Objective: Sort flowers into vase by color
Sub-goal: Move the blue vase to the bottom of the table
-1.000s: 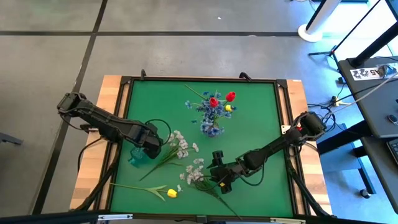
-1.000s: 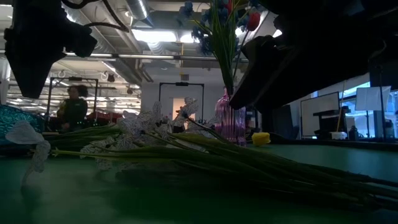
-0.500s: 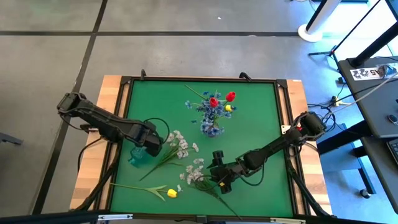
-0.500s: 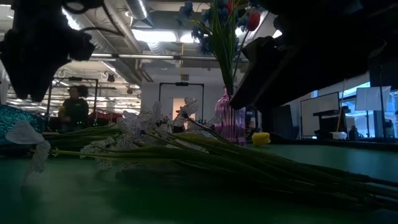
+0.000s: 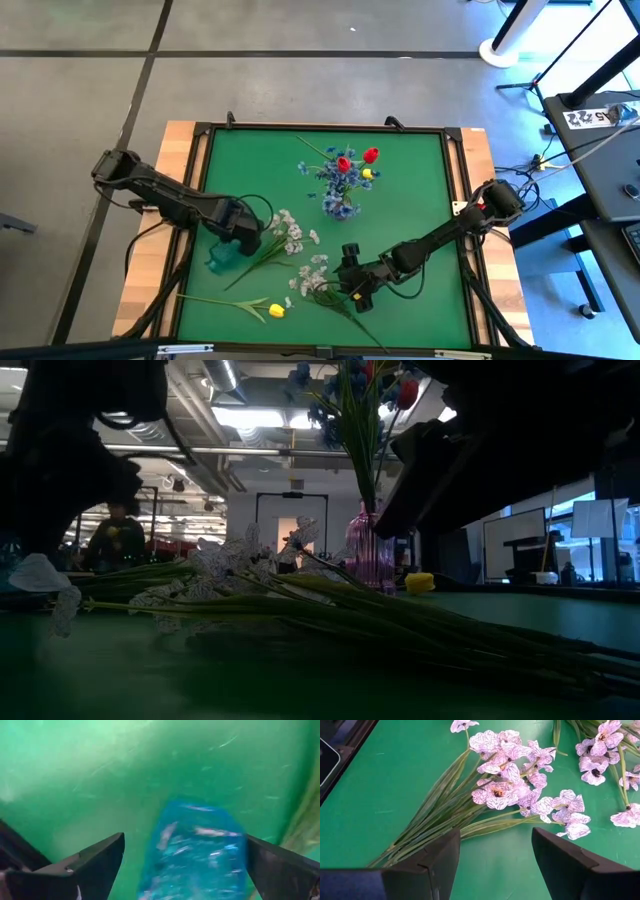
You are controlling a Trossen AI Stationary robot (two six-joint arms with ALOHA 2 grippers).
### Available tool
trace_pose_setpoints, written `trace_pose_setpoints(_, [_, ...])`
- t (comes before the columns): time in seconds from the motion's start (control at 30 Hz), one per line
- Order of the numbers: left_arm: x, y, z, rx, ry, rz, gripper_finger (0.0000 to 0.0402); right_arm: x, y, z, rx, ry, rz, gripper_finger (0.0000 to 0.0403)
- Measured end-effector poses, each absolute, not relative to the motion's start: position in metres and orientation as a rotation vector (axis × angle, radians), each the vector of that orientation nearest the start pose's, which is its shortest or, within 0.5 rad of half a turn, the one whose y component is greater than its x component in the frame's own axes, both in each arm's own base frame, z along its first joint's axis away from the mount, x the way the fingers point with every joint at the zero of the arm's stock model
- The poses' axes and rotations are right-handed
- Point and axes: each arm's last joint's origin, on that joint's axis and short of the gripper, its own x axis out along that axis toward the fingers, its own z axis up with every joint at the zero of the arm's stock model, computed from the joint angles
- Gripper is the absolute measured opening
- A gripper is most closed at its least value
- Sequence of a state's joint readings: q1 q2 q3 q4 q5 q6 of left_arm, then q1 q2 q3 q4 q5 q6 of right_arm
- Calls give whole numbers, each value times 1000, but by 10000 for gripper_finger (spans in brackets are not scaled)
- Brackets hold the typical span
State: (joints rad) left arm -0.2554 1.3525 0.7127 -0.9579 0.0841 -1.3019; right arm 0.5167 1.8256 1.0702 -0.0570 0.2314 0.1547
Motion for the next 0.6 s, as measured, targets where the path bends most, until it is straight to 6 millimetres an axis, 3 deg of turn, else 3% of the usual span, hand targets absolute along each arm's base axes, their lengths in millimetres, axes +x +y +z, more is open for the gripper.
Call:
trace_pose_setpoints(0.4, [176, -62, 159, -943, 1602, 772, 375, 327, 178, 165, -150, 772, 210, 246])
trace_pose_setpoints(0.6, [174, -67, 159, -935, 1593, 788, 296, 327, 178, 165, -150, 772, 208, 246])
